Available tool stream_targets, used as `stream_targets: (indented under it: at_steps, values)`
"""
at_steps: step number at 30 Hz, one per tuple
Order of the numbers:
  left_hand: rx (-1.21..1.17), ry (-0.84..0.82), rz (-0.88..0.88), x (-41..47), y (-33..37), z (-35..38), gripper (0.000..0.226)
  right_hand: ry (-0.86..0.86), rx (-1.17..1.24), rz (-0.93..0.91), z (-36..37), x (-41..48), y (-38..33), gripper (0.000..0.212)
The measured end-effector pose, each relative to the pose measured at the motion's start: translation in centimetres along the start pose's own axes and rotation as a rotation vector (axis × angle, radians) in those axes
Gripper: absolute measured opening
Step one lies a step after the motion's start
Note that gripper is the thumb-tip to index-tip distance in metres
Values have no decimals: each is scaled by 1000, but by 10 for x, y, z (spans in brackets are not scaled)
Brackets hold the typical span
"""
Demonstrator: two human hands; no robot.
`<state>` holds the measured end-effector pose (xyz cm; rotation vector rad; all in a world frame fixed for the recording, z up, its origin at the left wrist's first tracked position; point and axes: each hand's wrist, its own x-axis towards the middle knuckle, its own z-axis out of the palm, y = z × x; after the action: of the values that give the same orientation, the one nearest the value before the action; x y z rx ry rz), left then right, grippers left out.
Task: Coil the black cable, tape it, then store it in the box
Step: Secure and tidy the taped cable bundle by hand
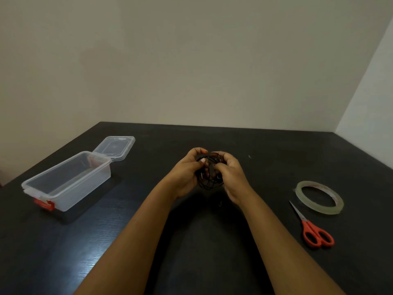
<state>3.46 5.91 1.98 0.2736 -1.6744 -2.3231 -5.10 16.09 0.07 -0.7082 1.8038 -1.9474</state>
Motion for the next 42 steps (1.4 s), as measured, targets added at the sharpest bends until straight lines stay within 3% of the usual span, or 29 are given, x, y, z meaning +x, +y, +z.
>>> stream_targets:
  at_steps: [5,8,15,23,26,30,33,38,42]
  values:
    - [-30,18,17,1,2,2,21,1,77,-4,-4,3,4,15]
    - [-55,130,37,3,3,0,23,19,105,-52,-3,3,4,10]
    - [-48,230,-42,6,-3,-9,26,195,83,-55,-9,7,4,17]
    - [-165,395,39,10,0,-16,27,395,207,-56,-22,10,-3,15]
    - [-204,409,49,11,0,-15,26,409,117,-54,-22,11,-1,14]
    - [-294,369,87,10,3,-14,24,366,-332,-125,-20,9,2,15]
    - [-277,271,108,8,3,-11,28,332,-497,-166,-16,1,0,18]
    - [-175,119,39,2,4,-6,31,325,-416,-305,-10,-4,-5,14]
    - [-58,5,-25,-1,3,-4,32,244,-360,-313,-6,-2,-6,19]
